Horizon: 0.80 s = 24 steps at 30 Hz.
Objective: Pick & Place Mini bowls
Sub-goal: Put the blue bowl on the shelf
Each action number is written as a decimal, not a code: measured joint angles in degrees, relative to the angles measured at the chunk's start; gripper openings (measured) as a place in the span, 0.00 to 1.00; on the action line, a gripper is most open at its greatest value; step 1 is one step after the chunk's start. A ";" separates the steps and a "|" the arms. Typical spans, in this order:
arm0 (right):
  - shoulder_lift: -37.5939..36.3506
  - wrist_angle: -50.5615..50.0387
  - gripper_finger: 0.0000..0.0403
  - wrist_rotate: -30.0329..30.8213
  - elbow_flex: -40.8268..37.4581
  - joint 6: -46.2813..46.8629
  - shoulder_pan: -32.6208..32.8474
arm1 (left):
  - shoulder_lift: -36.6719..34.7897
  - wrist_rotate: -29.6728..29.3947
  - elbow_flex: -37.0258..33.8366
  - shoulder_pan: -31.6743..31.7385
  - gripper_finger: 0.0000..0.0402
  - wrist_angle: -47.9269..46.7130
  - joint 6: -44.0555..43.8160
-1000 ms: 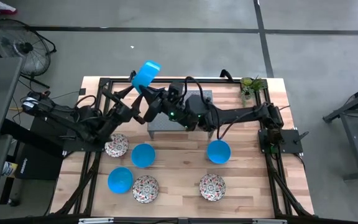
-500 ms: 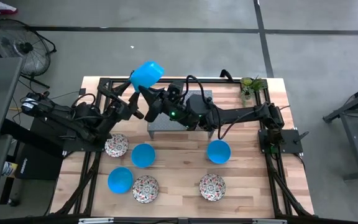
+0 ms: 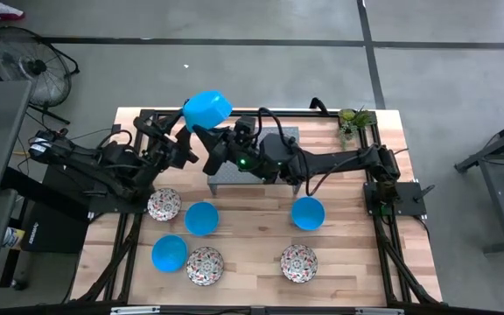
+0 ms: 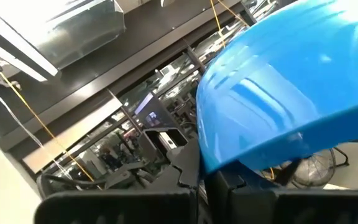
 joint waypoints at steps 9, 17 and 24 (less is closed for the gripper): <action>0.00 -3.30 0.00 -1.53 0.02 0.89 -0.11 | -0.27 -0.19 -0.02 0.00 0.24 0.58 0.33; -0.02 -5.78 0.00 -1.64 0.04 1.74 -0.11 | -0.31 -2.75 -0.02 0.00 0.06 1.03 -0.18; 0.04 -6.21 0.00 -2.91 0.00 -0.56 -0.07 | -0.18 -3.09 0.00 -0.02 0.01 2.93 0.68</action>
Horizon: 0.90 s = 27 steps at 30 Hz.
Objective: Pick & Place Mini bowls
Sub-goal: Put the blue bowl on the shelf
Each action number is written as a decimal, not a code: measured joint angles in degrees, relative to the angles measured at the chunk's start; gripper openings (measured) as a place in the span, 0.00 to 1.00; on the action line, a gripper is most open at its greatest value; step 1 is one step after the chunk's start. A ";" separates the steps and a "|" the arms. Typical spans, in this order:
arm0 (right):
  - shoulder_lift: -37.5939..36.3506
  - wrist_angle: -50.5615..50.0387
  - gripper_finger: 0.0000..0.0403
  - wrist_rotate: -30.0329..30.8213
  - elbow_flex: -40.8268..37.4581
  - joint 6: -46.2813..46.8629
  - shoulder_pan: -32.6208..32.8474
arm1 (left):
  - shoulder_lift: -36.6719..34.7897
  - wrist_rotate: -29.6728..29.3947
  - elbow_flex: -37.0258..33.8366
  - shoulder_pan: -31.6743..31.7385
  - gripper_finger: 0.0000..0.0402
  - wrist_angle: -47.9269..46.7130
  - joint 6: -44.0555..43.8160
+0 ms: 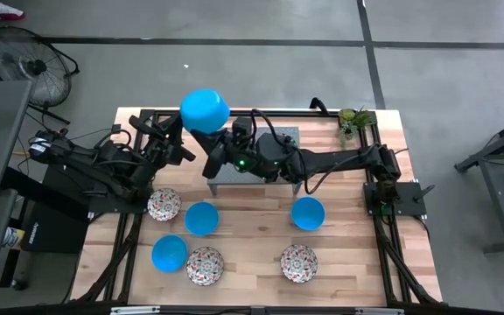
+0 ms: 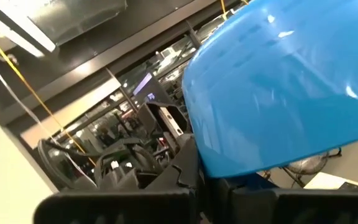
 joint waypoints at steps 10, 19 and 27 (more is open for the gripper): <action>0.61 -2.13 0.21 -4.03 -0.26 -1.51 0.00 | -0.04 -1.87 0.07 0.00 0.01 0.47 -0.15; 0.28 -3.89 0.44 -5.66 -0.22 -0.25 -0.13 | -0.04 -3.93 0.07 0.00 0.00 0.61 -2.44; 0.22 -10.72 0.49 -10.25 -0.15 2.10 -0.35 | -0.07 -6.18 0.07 0.00 0.00 3.21 -3.08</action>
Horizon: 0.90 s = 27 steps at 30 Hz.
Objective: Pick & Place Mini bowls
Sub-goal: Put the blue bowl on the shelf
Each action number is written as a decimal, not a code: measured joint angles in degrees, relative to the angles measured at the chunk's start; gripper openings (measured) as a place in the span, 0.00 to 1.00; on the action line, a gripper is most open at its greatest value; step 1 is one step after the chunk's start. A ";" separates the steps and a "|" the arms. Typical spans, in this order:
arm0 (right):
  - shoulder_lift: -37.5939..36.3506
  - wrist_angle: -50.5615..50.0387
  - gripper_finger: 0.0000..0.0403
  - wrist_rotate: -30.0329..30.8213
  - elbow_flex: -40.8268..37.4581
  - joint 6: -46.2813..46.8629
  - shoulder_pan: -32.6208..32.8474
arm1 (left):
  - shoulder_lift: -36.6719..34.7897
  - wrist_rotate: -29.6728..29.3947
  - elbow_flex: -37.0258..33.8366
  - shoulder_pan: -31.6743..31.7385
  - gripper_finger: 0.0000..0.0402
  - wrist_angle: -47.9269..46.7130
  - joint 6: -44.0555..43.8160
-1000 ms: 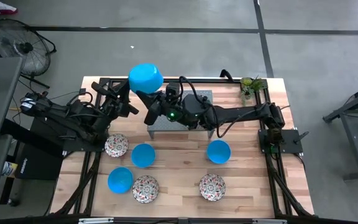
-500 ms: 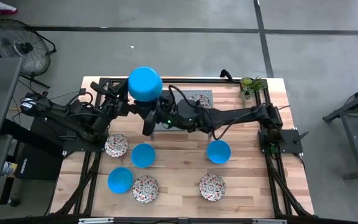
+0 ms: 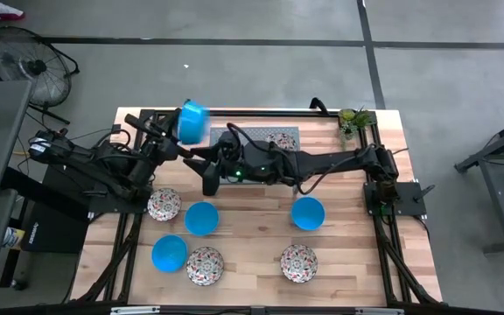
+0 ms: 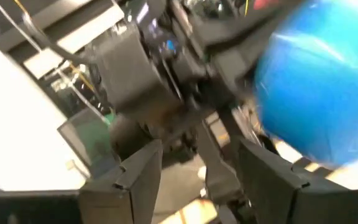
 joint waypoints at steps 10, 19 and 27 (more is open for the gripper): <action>-0.04 -1.68 0.47 -1.62 0.00 -0.95 -0.02 | 0.20 -0.94 0.00 0.00 0.00 -0.07 0.00; -0.07 -6.20 0.47 -4.51 0.04 -2.03 -0.07 | -0.60 -5.80 -0.02 0.00 0.00 -0.11 1.55; -0.11 -7.29 0.47 -4.57 0.07 -3.38 -0.07 | -2.28 -10.01 -0.04 0.00 0.00 -0.09 1.97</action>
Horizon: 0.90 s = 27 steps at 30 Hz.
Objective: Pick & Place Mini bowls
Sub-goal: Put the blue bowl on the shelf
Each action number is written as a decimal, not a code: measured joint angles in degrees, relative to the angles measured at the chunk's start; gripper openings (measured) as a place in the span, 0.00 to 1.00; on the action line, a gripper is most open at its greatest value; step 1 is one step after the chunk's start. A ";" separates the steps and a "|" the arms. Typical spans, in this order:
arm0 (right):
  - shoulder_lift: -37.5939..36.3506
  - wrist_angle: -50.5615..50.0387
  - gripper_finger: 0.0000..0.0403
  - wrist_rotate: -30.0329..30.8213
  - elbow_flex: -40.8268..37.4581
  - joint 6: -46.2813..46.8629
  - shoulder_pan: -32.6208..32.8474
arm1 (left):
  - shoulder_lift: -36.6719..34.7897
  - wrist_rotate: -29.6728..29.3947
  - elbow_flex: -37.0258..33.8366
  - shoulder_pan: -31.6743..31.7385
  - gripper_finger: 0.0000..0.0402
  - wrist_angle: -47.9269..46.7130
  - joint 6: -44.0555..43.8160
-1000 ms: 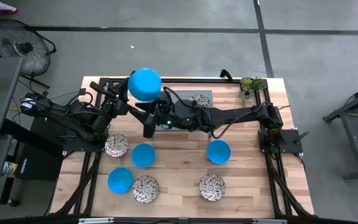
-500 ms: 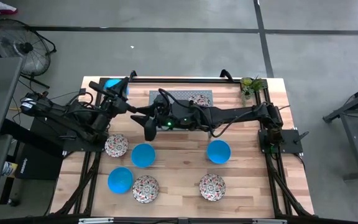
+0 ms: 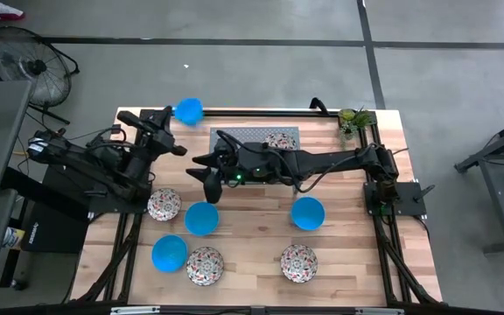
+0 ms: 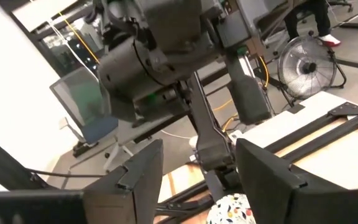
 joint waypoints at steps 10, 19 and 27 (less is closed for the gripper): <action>0.00 -2.14 0.47 -0.66 0.00 -1.18 0.00 | -0.39 -1.06 0.00 0.00 0.00 0.06 0.02; -3.31 -7.88 0.47 0.92 0.11 -2.79 -0.27 | -2.21 -3.93 -0.07 0.04 0.00 0.05 -0.43; -11.47 -34.78 0.47 12.32 0.11 -0.95 -0.35 | -8.74 -6.59 -0.05 0.90 0.00 -4.77 -2.44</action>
